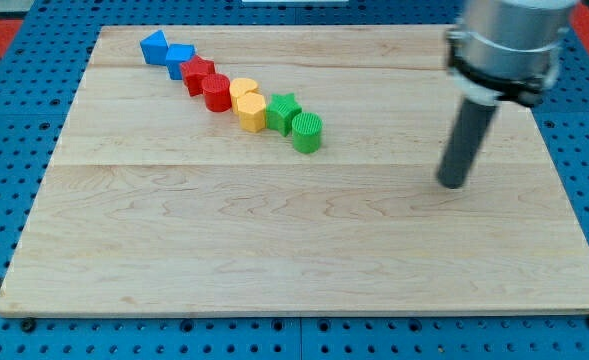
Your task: Touch the top of blue triangle
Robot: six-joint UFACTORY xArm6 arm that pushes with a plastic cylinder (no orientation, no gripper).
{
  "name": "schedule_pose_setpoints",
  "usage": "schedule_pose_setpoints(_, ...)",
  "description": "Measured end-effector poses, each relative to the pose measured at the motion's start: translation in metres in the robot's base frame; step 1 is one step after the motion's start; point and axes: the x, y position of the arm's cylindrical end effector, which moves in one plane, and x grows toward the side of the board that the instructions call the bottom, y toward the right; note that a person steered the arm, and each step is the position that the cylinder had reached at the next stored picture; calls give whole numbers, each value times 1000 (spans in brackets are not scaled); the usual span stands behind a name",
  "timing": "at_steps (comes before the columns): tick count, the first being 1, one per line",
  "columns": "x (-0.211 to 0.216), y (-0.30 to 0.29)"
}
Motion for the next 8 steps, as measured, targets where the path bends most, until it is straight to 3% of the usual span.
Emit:
schedule_pose_setpoints(1,1,40)
schedule_pose_setpoints(3,1,40)
schedule_pose_setpoints(6,-1,-10)
schedule_pose_setpoints(7,-8,-63)
schedule_pose_setpoints(8,-10,-35)
